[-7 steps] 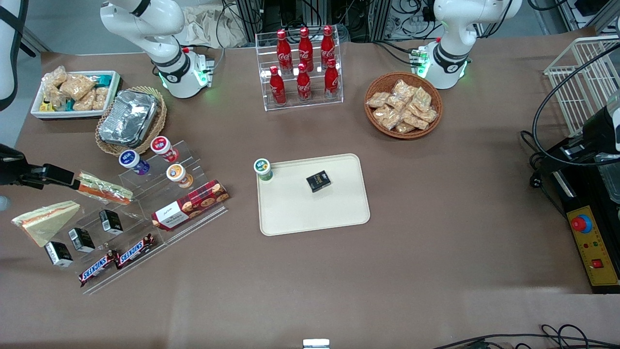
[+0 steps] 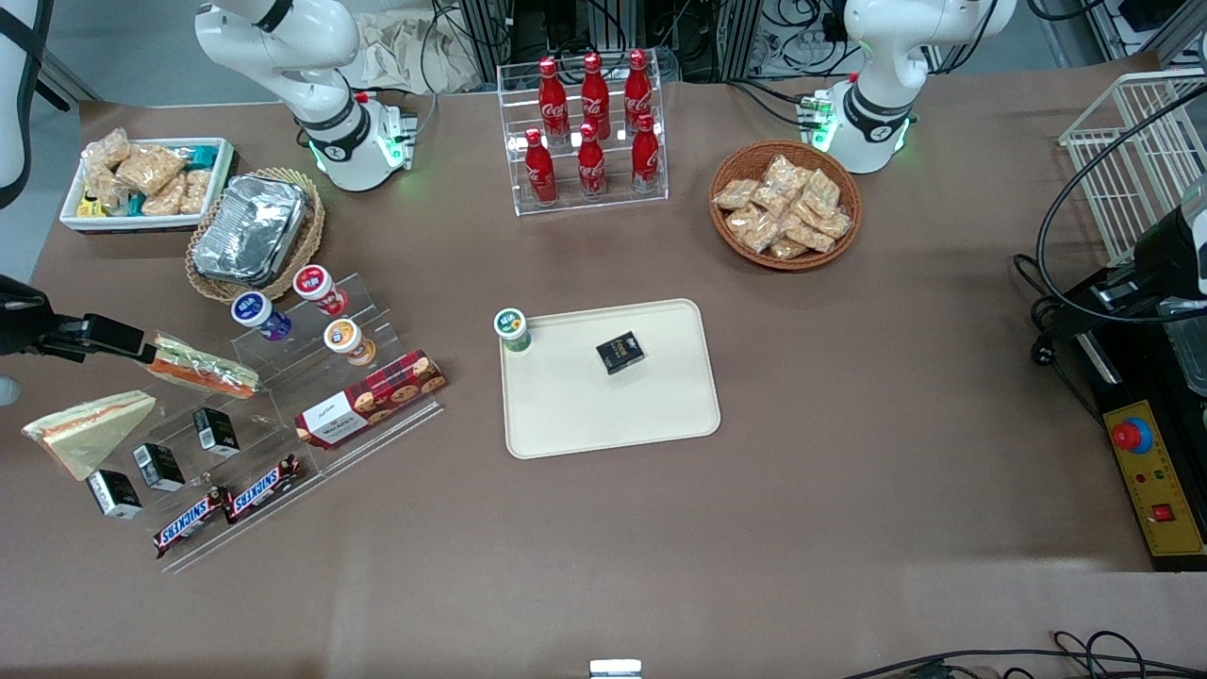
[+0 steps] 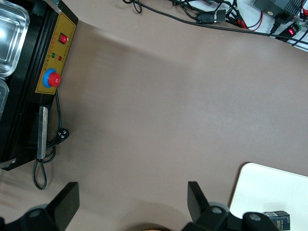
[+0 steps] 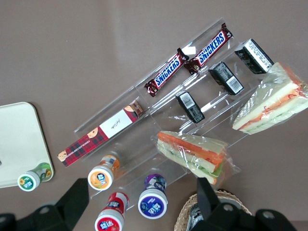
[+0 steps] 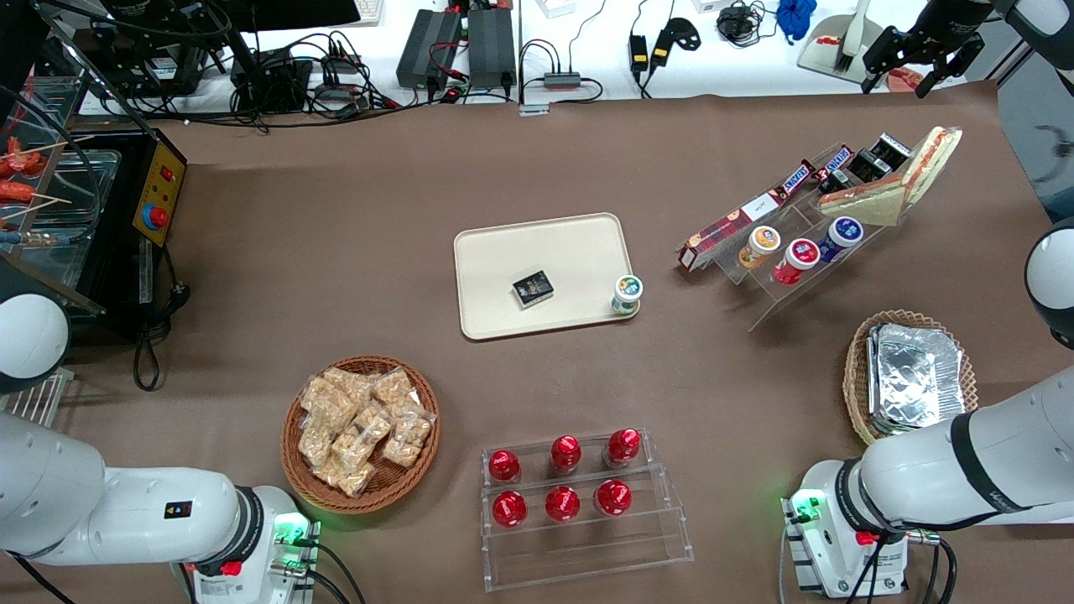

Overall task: Place sandwich on tray
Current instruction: 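Move the right gripper over the wrapped triangular sandwich in the rack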

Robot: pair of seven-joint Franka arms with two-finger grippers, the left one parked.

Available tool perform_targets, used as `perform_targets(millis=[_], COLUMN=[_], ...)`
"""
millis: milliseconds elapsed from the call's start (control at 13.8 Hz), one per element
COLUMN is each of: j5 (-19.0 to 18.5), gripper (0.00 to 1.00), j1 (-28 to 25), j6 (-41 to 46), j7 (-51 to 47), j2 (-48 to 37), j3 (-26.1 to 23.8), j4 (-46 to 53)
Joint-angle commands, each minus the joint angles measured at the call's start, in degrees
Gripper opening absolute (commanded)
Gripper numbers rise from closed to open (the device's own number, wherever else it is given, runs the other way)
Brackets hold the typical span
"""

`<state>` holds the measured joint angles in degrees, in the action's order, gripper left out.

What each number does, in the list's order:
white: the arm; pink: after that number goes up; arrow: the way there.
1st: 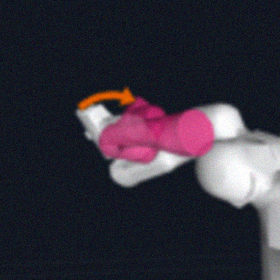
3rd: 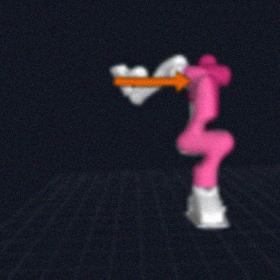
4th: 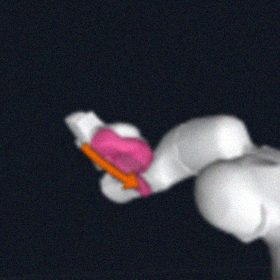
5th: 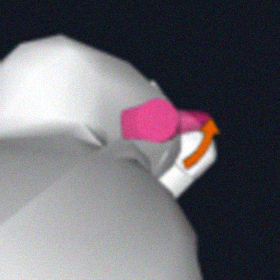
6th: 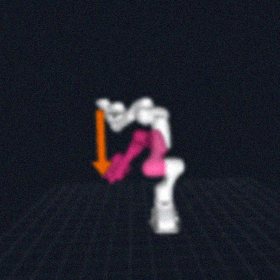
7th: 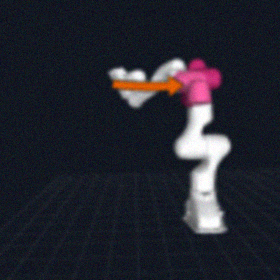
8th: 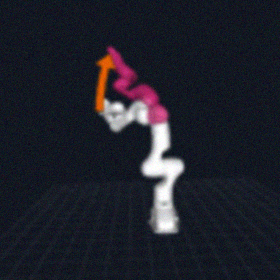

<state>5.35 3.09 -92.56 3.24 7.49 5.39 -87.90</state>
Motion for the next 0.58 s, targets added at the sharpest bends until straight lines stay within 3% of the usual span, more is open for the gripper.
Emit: perform_targets(millis=[0,145,363,508], j5=[0.7,0.2,-5.6,-6.8], gripper=[1.0,1.0,1.0,1.0], j1=[0.1,0.9,2.2,4.4], j6=[0.5,0.6,0.5,-2.3], j7=[-1.6,-5.7,-9.3,-8.9], j2=[-0.3,0.0,0.2,0.5], j3=[0.3,0.8,1.3,1.4], j4=[0.7,1.4,1.7,1.7])
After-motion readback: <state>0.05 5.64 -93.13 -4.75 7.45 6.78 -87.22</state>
